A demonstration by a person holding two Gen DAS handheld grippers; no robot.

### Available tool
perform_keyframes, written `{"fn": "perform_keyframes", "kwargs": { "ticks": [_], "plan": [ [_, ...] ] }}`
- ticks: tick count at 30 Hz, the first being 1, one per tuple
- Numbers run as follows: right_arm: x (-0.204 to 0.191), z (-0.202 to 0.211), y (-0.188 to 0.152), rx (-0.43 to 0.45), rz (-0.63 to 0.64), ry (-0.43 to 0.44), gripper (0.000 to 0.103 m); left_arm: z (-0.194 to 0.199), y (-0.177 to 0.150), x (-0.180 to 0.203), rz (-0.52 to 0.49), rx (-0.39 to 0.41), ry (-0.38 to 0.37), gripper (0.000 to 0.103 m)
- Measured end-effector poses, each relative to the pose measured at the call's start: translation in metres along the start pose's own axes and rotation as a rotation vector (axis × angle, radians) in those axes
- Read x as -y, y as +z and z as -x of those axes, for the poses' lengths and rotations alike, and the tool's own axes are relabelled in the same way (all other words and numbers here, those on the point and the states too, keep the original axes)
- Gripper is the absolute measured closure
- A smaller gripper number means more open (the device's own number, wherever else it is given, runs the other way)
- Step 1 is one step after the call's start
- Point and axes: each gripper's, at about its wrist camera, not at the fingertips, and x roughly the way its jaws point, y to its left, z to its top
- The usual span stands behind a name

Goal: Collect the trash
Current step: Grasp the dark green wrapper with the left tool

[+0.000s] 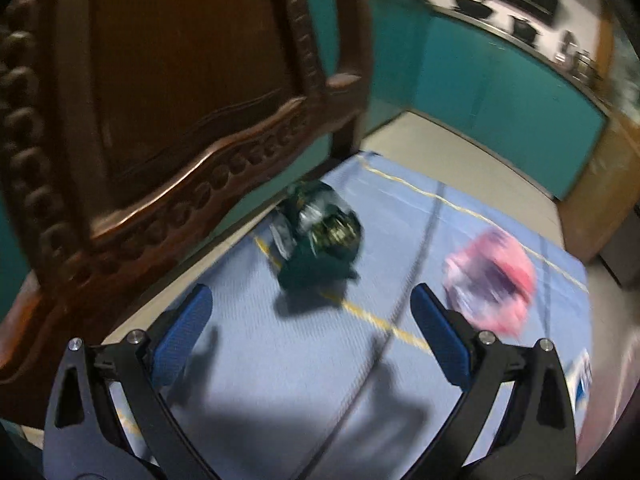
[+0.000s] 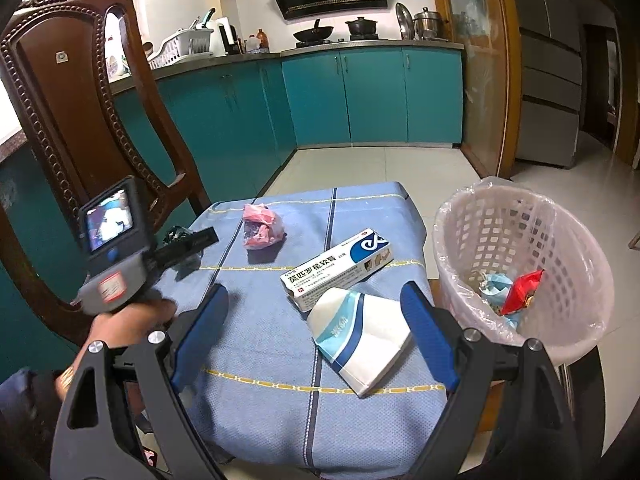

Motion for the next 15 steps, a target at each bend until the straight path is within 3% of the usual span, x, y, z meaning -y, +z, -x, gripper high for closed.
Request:
{"fn": "perform_keyframes", "kwargs": {
  "ticks": [4,6,7,8,11,15],
  "plan": [
    [0.0,0.0,0.002,-0.001,-0.008,0.015,0.017,-0.028,0.017,0.01,0.013,-0.047,0.018,0.007],
    [-0.002,-0.001,0.003,-0.002,-0.006,0.021,0.017,-0.036,0.025,0.017,-0.018,-0.061,-0.013,0.017],
    [-0.003,-0.001,0.003,-0.002,-0.004,0.022,0.017,-0.04,0.028,0.019,-0.036,-0.073,-0.031,0.034],
    [-0.003,-0.001,0.003,-0.003,-0.002,0.025,0.017,-0.044,0.03,0.019,-0.056,-0.095,-0.061,0.059],
    [-0.005,-0.004,0.004,-0.008,0.004,0.026,0.017,-0.035,0.026,0.016,-0.125,-0.106,-0.131,0.066],
    [-0.005,-0.014,0.004,-0.032,-0.004,0.028,0.017,0.019,0.014,0.0,-0.245,-0.023,-0.305,0.069]
  ]
}}
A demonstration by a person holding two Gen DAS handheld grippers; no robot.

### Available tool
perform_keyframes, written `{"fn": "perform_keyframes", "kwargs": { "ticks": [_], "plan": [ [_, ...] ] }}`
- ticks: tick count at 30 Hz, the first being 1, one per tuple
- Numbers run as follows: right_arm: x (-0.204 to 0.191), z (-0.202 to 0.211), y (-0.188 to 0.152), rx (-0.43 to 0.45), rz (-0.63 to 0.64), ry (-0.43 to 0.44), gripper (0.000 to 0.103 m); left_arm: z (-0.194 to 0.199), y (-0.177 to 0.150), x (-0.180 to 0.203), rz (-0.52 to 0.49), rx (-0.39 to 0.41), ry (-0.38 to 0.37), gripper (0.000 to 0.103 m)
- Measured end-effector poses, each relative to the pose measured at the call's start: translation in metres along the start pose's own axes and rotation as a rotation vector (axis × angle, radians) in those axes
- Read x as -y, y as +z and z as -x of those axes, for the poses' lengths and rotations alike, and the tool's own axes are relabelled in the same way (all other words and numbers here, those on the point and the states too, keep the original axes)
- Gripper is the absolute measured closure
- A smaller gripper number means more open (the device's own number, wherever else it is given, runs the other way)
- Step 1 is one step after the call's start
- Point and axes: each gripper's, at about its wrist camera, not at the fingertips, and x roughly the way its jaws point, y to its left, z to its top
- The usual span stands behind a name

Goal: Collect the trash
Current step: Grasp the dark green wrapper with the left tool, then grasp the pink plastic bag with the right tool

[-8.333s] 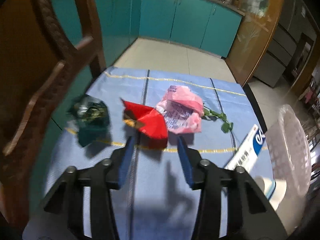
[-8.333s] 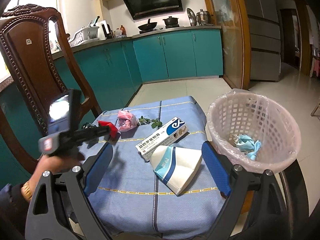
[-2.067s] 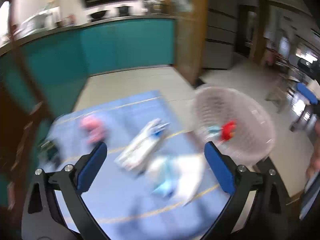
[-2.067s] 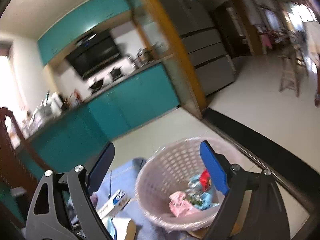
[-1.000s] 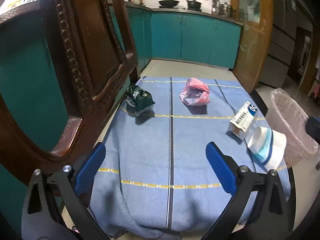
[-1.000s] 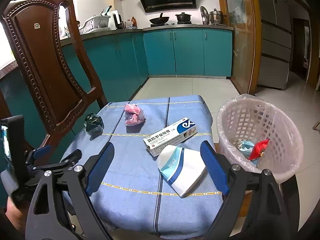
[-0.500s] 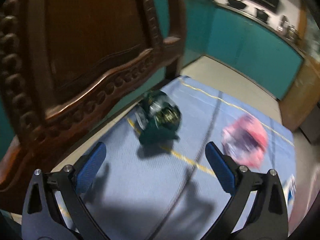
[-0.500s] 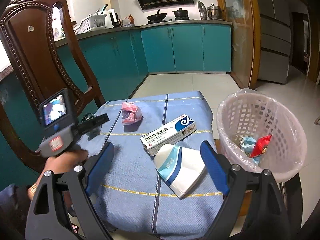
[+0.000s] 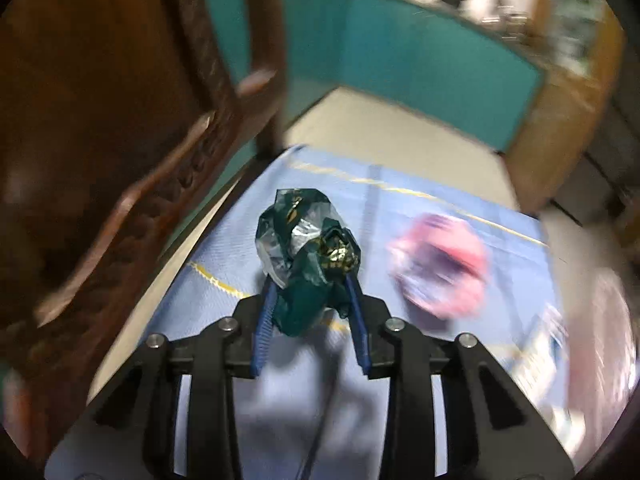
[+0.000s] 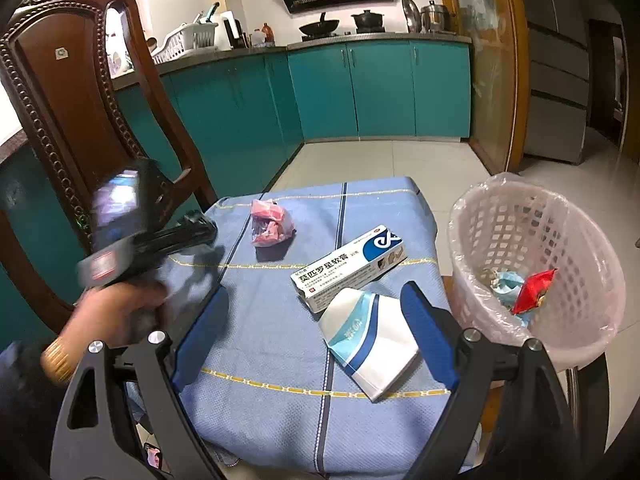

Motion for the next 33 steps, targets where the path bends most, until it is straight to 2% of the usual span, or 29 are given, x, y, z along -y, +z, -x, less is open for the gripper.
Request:
{"fn": "perform_keyframes", "kwargs": {
  "ticks": [3,6,9,15,16,19,20,24,28,30,33],
  "plan": [
    [-0.005,-0.021,0.01,-0.039,-0.013,0.026,0.017,0.059,-0.019,-0.011,-0.033,0.089,-0.111,0.069],
    [-0.015,-0.054,0.023,-0.092,-0.039,0.052,0.017,0.105,-0.027,-0.025,-0.051,0.143,-0.209,0.069],
    [-0.03,-0.104,0.044,-0.165,-0.064,0.055,0.017,0.131,-0.038,-0.027,-0.11,0.191,-0.213,0.07],
    [-0.062,-0.203,0.08,-0.261,-0.065,-0.007,0.019,0.13,-0.033,-0.033,-0.16,0.198,-0.209,0.071],
    [-0.067,-0.22,0.082,-0.288,-0.06,-0.03,0.023,0.131,-0.033,-0.032,-0.16,0.196,-0.206,0.071],
    [-0.069,-0.252,0.074,-0.4,-0.069,-0.055,0.063,0.125,-0.028,-0.035,-0.145,0.172,-0.206,0.071],
    [-0.069,-0.25,0.073,-0.389,-0.065,-0.057,0.074,0.123,-0.027,-0.036,-0.142,0.163,-0.206,0.071],
    [-0.068,-0.204,0.071,-0.276,-0.024,-0.013,0.074,0.121,-0.026,-0.038,-0.144,0.142,-0.208,0.071],
    [-0.057,-0.111,0.065,-0.138,0.033,0.065,0.074,0.121,-0.029,-0.032,-0.171,0.13,-0.212,0.071],
    [-0.047,-0.063,0.054,-0.076,0.074,0.06,0.074,0.118,-0.031,-0.029,-0.179,0.12,-0.213,0.071],
    [-0.03,-0.017,0.032,-0.035,0.092,0.056,0.074,0.115,-0.035,-0.021,-0.195,0.103,-0.226,0.071]
  ]
}}
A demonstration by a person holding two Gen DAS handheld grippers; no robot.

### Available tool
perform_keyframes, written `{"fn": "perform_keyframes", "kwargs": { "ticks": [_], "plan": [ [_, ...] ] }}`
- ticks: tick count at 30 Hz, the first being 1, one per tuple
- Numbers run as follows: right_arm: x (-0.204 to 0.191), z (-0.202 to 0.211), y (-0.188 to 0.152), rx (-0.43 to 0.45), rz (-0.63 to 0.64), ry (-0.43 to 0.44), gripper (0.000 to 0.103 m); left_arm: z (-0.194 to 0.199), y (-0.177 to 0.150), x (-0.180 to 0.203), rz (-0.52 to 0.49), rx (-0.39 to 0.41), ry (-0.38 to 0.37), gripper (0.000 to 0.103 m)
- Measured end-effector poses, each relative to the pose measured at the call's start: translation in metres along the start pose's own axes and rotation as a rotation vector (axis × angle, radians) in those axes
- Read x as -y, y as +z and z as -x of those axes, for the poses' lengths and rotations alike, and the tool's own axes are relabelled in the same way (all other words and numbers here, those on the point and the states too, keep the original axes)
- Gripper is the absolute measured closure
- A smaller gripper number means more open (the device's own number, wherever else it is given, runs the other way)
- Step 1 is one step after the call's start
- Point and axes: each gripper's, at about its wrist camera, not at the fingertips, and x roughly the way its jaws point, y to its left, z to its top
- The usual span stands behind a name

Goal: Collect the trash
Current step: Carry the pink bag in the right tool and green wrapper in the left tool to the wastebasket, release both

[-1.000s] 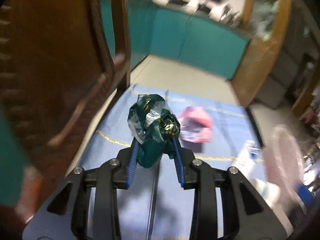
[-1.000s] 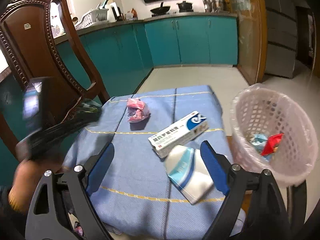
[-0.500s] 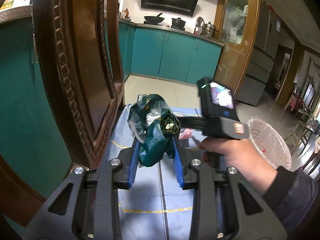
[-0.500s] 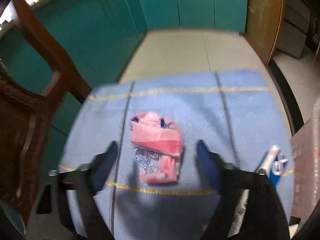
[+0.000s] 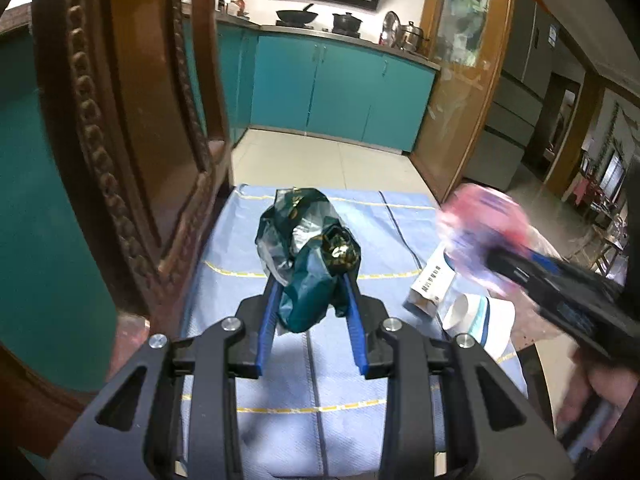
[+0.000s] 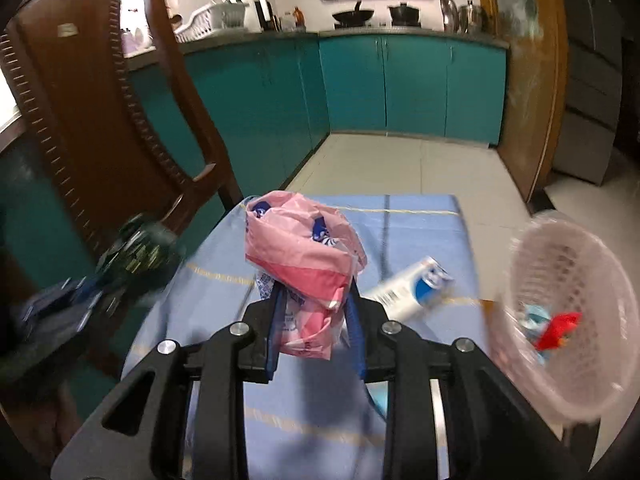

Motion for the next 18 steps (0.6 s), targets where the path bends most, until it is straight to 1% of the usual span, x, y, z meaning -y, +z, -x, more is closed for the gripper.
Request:
{"fn": "perform_keyframes", "kwargs": {
  "ticks": [2,4,6,7,9,13,16,18],
  "plan": [
    [0.011,0.016,-0.018,0.022,-0.021,-0.009,0.074,0.0,-0.002,0.008,-0.018,0.003,0.001,0.071],
    [0.025,0.021,-0.036,0.032,-0.063,-0.026,0.074,-0.004,-0.006,0.017,-0.038,-0.006,0.005,0.07],
    [0.034,0.016,-0.046,-0.004,-0.101,-0.023,0.074,-0.007,-0.008,0.024,-0.051,-0.016,0.005,0.07],
    [0.036,0.014,-0.046,-0.013,-0.106,-0.006,0.074,-0.008,-0.011,0.024,-0.055,-0.02,0.002,0.07],
    [0.038,0.018,-0.043,0.002,-0.092,-0.01,0.074,-0.011,-0.01,0.028,-0.062,-0.025,0.002,0.07],
    [0.041,0.03,-0.04,0.034,-0.117,0.006,0.074,-0.012,-0.01,0.03,-0.063,-0.023,0.009,0.07],
    [0.048,0.039,-0.033,0.088,-0.129,-0.015,0.074,-0.013,-0.011,0.032,-0.066,-0.023,0.009,0.07],
    [0.062,0.05,-0.027,0.143,-0.147,-0.056,0.073,-0.012,-0.013,0.032,-0.069,-0.023,0.007,0.07]
  ]
}}
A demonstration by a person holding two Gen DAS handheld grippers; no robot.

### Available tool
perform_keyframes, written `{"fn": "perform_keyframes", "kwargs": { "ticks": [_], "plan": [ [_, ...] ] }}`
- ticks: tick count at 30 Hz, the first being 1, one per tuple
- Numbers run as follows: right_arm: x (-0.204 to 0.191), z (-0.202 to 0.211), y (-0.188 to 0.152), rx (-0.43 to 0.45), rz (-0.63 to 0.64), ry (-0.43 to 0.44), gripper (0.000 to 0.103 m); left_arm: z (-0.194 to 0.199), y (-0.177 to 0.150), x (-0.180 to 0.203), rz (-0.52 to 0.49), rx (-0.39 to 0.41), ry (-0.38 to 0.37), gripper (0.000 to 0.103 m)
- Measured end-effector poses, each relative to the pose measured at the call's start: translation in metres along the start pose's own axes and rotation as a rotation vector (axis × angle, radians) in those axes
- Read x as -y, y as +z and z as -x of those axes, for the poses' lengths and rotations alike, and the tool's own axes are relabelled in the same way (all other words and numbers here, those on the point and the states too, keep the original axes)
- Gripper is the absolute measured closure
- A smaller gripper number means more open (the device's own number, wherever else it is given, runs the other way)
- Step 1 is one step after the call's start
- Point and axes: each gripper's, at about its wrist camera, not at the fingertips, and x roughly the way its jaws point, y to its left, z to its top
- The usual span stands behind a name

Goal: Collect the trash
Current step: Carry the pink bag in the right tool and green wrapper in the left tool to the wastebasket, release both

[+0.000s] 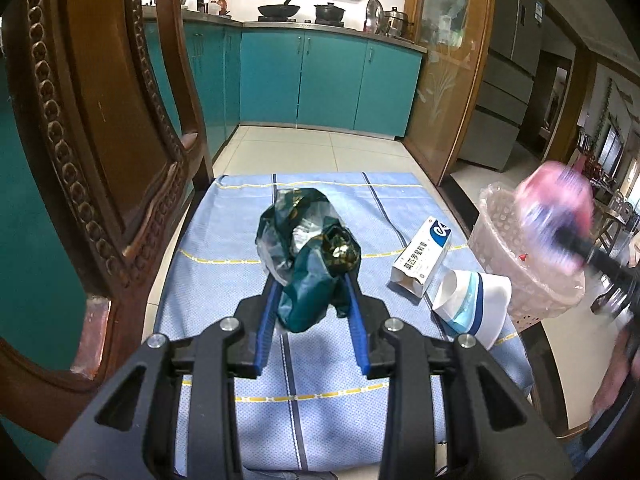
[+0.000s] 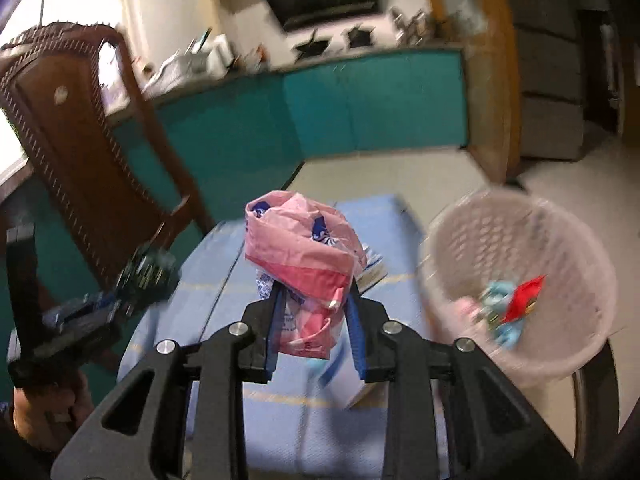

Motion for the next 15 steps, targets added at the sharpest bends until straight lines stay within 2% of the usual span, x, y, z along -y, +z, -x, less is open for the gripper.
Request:
{"fn": "perform_keyframes", "kwargs": {
  "ticks": [3,4,5,6,7,8,9,11,13,15],
  "plan": [
    [0.04,0.015,0.019,0.105,-0.051,-0.108,0.068,0.001,-0.004,0.001,-0.005,-0.001,-0.008,0.07],
    [0.052,0.015,0.023,0.118,-0.057,-0.145,0.062,0.0,-0.004,0.001,-0.007,-0.003,-0.01,0.07],
    [0.063,0.013,0.024,0.119,-0.064,-0.176,0.048,-0.001,-0.006,0.002,-0.009,-0.005,-0.011,0.07],
    [0.082,0.009,0.025,0.12,-0.1,-0.233,0.041,-0.002,-0.005,0.002,-0.012,-0.008,-0.011,0.07],
    [0.093,0.007,0.024,0.118,-0.136,-0.261,0.025,-0.004,-0.006,0.003,-0.017,-0.013,-0.012,0.07],
    [0.108,0.006,0.023,0.105,-0.185,-0.281,0.02,-0.004,-0.007,0.004,-0.022,-0.016,-0.012,0.069],
    [0.119,0.006,0.022,0.094,-0.229,-0.281,0.02,-0.005,-0.009,0.007,-0.03,-0.018,-0.014,0.069],
    [0.137,0.022,0.02,0.126,-0.338,-0.249,0.019,-0.005,-0.011,0.014,-0.048,-0.022,-0.026,0.069],
    [0.147,0.046,0.017,0.221,-0.429,-0.23,0.014,-0.006,-0.01,0.024,-0.063,-0.03,-0.049,0.069],
    [0.152,0.065,0.014,0.308,-0.486,-0.258,0.01,-0.007,-0.006,0.04,-0.07,-0.044,-0.097,0.069]
  ]
}}
